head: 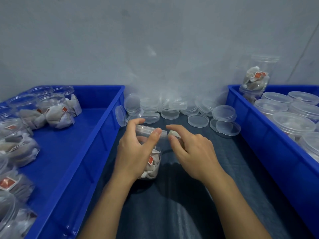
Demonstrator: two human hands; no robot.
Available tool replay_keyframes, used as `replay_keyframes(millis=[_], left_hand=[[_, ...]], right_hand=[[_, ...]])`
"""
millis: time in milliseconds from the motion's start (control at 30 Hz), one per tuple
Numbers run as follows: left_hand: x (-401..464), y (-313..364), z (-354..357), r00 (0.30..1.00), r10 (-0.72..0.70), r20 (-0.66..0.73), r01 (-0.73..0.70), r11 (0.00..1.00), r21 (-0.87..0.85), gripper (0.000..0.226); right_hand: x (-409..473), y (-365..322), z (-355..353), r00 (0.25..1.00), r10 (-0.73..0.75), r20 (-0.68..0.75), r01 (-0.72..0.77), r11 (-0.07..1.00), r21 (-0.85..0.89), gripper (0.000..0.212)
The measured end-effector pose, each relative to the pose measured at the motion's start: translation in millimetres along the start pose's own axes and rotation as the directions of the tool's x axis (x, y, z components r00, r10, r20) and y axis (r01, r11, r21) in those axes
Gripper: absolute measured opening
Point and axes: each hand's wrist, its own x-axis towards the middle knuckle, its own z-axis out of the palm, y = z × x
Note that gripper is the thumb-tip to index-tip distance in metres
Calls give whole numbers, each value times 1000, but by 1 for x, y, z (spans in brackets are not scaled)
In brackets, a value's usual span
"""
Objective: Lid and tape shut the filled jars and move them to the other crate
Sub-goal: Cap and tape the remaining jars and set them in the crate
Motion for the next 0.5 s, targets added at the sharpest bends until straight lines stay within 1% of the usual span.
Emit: replay_keyframes(millis=[167,333,433,500], left_hand=[[1,-3,-1,1000,3,12,-2,995,-96,58],[1,-5,0,997,18,78,-2,980,-197,52],[3,-6,-2,994,5,113,24,967,-255,57],[3,-7,-3,992,5,124,24,973,-228,67]], right_hand=[[2,6,3,999,12,43,-16,996,89,32],[2,8,0,996,15,83,-26,991,130,30],[1,7,-1,996,10,93,-22,991,134,29],[1,5,-1,997,9,82,-20,991,135,28]])
